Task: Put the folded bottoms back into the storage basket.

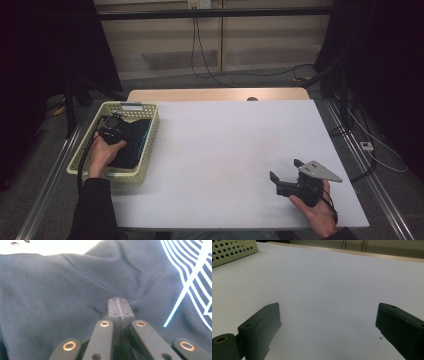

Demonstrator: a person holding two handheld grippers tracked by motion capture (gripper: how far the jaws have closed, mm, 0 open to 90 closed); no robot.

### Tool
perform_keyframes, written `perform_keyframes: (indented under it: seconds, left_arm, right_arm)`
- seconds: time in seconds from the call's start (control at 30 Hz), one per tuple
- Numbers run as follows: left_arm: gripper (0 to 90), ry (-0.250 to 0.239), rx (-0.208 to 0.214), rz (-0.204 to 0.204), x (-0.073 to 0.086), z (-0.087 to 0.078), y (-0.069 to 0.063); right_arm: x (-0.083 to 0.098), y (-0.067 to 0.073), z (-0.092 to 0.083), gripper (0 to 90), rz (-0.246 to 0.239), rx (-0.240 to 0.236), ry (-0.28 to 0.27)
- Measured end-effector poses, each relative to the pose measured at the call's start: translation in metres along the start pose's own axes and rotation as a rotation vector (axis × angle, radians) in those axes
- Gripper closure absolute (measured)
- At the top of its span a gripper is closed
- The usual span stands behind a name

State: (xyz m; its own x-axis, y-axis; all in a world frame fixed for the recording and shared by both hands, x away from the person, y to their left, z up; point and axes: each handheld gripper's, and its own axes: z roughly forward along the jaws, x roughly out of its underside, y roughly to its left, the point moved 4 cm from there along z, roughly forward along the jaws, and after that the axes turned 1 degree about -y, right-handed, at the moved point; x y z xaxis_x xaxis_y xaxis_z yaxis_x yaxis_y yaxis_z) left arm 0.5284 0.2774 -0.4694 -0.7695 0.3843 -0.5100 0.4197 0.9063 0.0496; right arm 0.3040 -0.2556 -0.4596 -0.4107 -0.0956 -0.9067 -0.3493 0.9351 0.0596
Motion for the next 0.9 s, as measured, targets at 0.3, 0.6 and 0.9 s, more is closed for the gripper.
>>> perform_keyframes:
  seconds: [0.3, 0.6, 0.9]
  left_arm:
    - [87.6, -0.029, 0.041, -0.055, 0.001, -0.001, 0.006]
    - [76.8, -0.072, 0.043, -0.079, 0.0, -0.014, 0.007]
    - [59.1, -0.188, 0.033, -0.053, -0.005, -0.028, 0.006]
  right_arm:
    - [0.0, 0.0, -0.001, 5.7, -0.003, 0.002, -0.004]
    - [0.0, 0.0, -0.001, 5.7, -0.003, -0.001, -0.003]
    - [0.0, 0.0, 0.0, 5.7, -0.007, -0.005, -0.003]
